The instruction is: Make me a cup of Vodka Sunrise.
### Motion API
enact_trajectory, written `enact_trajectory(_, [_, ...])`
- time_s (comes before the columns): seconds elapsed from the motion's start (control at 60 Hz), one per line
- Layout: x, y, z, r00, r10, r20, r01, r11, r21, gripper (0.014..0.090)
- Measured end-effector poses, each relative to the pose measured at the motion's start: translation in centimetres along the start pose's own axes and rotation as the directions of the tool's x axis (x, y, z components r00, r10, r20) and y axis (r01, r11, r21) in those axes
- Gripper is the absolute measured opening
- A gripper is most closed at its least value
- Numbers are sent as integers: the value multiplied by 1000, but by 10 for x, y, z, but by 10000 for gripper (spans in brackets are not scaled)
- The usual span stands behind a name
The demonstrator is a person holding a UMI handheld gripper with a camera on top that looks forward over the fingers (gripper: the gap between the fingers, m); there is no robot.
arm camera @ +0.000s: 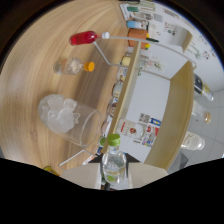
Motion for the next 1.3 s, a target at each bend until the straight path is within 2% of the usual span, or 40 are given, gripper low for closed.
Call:
enact_trajectory(0.067, [9,0,-5,986,165,-5,-165,986,6,350])
enact_trajectory(0.133, [23,2,-11,914,406,-7,-406,914,18,355])
enact_trajectory(0.2, [39,11,-17,778,628,-24,-628,778,28,355])
enact_trajectory(0.3, [56,16,-23,489,872,4,-870,487,79,355])
enact_trajectory(0.35, [59,24,-26,332,943,12,-940,329,89,355])
enact_trajectory(0.433, [53,27,-24,60,995,83,-994,52,95,355])
enact_trajectory(0.5, [32,25,-17,-85,987,139,-995,-93,49,356])
enact_trajectory(0.55, [11,26,-9,-154,977,144,-987,-158,13,353])
enact_trajectory(0.833, [-110,13,26,-299,945,136,-944,-271,-189,354])
enact_trajectory(1.2, [-155,6,36,-315,939,136,-924,-271,-271,354])
enact_trajectory(1.3, [-154,7,36,-315,940,130,-924,-273,-266,359])
